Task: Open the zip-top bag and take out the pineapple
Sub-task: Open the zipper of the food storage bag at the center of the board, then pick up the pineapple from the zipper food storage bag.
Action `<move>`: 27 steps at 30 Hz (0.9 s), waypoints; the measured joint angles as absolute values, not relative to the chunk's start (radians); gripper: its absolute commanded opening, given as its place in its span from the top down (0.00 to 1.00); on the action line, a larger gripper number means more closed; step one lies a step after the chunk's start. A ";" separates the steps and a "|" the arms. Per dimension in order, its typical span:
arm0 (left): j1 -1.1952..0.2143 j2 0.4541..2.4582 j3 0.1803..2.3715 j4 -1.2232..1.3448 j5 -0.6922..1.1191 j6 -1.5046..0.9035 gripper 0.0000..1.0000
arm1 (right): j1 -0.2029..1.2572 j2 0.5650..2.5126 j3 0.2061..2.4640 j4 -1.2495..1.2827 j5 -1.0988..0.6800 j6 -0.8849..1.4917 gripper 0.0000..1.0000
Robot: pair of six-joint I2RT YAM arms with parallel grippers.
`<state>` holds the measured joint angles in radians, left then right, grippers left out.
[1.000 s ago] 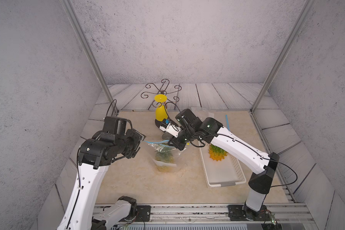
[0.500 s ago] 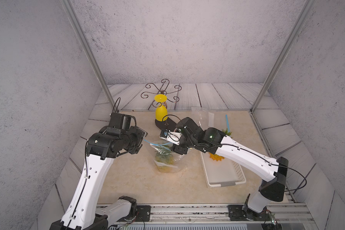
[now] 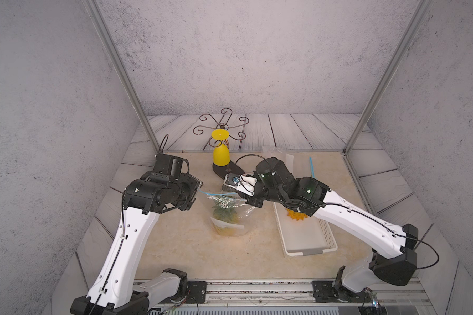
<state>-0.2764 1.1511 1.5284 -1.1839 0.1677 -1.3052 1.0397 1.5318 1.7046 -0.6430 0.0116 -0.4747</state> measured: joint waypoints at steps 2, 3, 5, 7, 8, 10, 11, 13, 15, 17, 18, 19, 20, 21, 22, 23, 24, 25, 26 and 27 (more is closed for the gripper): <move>-0.276 1.151 1.528 -1.184 0.165 -1.305 0.40 | 1.039 1.532 1.728 -0.671 -0.026 -0.457 1.00; -0.276 1.151 1.528 -1.184 0.162 -1.305 0.40 | 1.037 1.532 1.741 -0.690 -0.044 -0.448 1.00; -0.276 1.151 1.528 -1.185 0.159 -1.305 0.40 | 1.036 1.532 1.763 -0.717 -0.073 -0.432 1.00; -0.276 1.151 1.528 -1.185 0.154 -1.304 0.41 | 1.031 1.535 1.776 -0.749 -0.100 -0.411 1.00; -0.276 1.151 1.528 -1.185 0.152 -1.303 0.41 | 1.028 1.538 1.779 -0.766 -0.112 -0.399 1.00; -0.276 1.151 1.528 -1.185 0.147 -1.302 0.41 | 1.015 1.548 1.784 -0.793 -0.132 -0.381 1.00; -0.276 1.151 1.528 -1.186 0.145 -1.302 0.41 | 1.006 1.557 1.790 -0.806 -0.141 -0.372 1.00; -0.276 1.151 1.528 -1.186 0.142 -1.302 0.41 | 0.986 1.584 1.813 -0.834 -0.150 -0.361 1.00; -0.276 1.151 1.528 -1.186 0.141 -1.302 0.41 | 0.974 1.619 1.846 -0.861 -0.159 -0.356 1.00; -0.276 1.151 1.528 -1.186 0.141 -1.302 0.41 | 0.963 1.643 1.861 -0.870 -0.164 -0.350 1.00; -0.276 1.151 1.528 -1.186 0.141 -1.302 0.41 | 0.962 1.650 1.865 -0.875 -0.167 -0.348 1.00; -0.276 1.151 1.528 -1.186 0.140 -1.302 0.41 | 0.961 1.659 1.869 -0.884 -0.170 -0.344 1.00; -0.276 1.151 1.528 -1.186 0.139 -1.302 0.41 | 0.962 1.664 1.872 -0.888 -0.174 -0.342 1.00; -0.276 1.151 1.528 -1.186 0.138 -1.303 0.41 | 0.962 1.668 1.872 -0.891 -0.175 -0.340 1.00; -0.276 1.151 1.528 -1.186 0.137 -1.302 0.41 | 0.962 1.671 1.873 -0.894 -0.176 -0.337 1.00; -0.276 1.151 1.528 -1.186 0.136 -1.303 0.41 | 0.962 1.673 1.873 -0.898 -0.176 -0.334 1.00; -0.276 1.151 1.528 -1.186 0.135 -1.303 0.41 | 0.962 1.674 1.873 -0.902 -0.176 -0.332 1.00; -0.276 1.151 1.528 -1.185 0.134 -1.303 0.42 | 0.962 1.675 1.873 -0.904 -0.176 -0.331 1.00; -0.276 1.151 1.528 -1.185 0.134 -1.303 0.42 | 0.962 1.676 1.873 -0.905 -0.176 -0.329 1.00; -0.276 1.151 1.528 -1.185 0.134 -1.303 0.42 | 0.962 1.678 1.874 -0.907 -0.176 -0.329 1.00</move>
<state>-0.2764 1.1507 1.5284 -1.1854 0.1341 -1.3029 0.9619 1.6779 1.8744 -0.9066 -0.1761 -0.3290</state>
